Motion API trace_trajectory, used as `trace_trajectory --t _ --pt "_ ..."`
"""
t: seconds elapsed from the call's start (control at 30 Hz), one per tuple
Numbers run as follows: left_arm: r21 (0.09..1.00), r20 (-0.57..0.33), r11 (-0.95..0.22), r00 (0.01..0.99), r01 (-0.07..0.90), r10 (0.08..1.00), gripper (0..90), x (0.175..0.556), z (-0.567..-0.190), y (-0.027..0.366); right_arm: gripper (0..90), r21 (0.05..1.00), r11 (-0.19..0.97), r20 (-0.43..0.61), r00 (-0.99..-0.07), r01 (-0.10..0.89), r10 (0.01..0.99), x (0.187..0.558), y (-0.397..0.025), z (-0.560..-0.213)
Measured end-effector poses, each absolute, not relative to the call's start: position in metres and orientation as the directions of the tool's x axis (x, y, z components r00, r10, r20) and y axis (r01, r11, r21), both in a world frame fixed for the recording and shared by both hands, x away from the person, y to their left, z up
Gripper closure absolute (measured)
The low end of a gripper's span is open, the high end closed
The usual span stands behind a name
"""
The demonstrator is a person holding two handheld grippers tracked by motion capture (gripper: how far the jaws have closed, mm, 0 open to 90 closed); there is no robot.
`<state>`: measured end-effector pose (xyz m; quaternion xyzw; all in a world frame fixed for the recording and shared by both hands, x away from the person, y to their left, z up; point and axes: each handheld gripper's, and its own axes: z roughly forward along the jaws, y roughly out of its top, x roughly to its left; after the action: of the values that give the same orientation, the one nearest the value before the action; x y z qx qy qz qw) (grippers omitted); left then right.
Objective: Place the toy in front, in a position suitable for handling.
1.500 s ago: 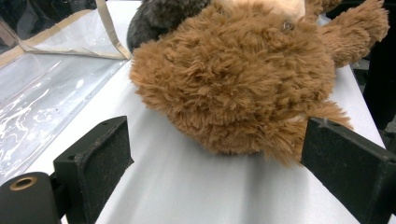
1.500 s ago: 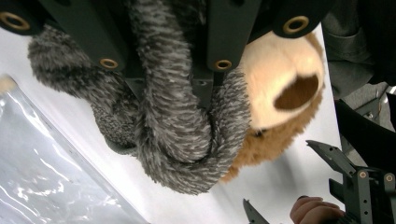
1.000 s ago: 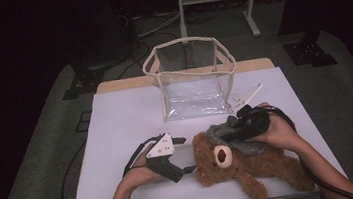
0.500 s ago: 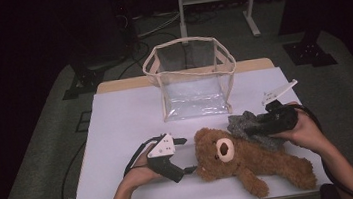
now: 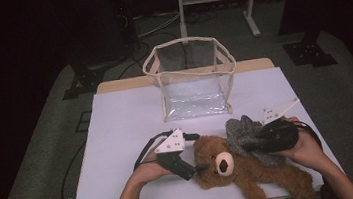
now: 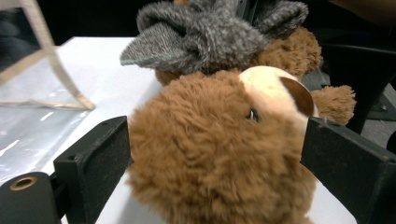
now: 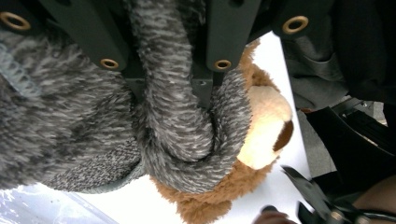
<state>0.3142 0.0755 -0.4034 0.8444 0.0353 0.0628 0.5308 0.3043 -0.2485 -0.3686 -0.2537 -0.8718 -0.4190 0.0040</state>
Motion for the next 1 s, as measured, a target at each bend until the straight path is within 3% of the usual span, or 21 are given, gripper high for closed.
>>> trace_trajectory --t 0.2,0.5,1.0 --pt "0.883 0.047 -0.470 0.993 0.009 0.107 11.7 0.316 -0.411 0.070 75.7 0.745 0.497 0.229 -0.871 0.445 0.435 0.301 -0.265 -0.363" --pt "0.881 0.042 -0.472 0.994 0.012 0.104 12.7 0.317 -0.410 0.071 75.5 0.762 0.420 0.237 -0.816 0.493 0.527 0.305 -0.300 -0.360" --pt "0.890 -0.046 -0.446 0.993 0.091 0.112 5.7 0.318 -0.403 0.065 75.8 0.779 0.412 0.231 -0.827 0.473 0.512 0.282 -0.288 -0.376"
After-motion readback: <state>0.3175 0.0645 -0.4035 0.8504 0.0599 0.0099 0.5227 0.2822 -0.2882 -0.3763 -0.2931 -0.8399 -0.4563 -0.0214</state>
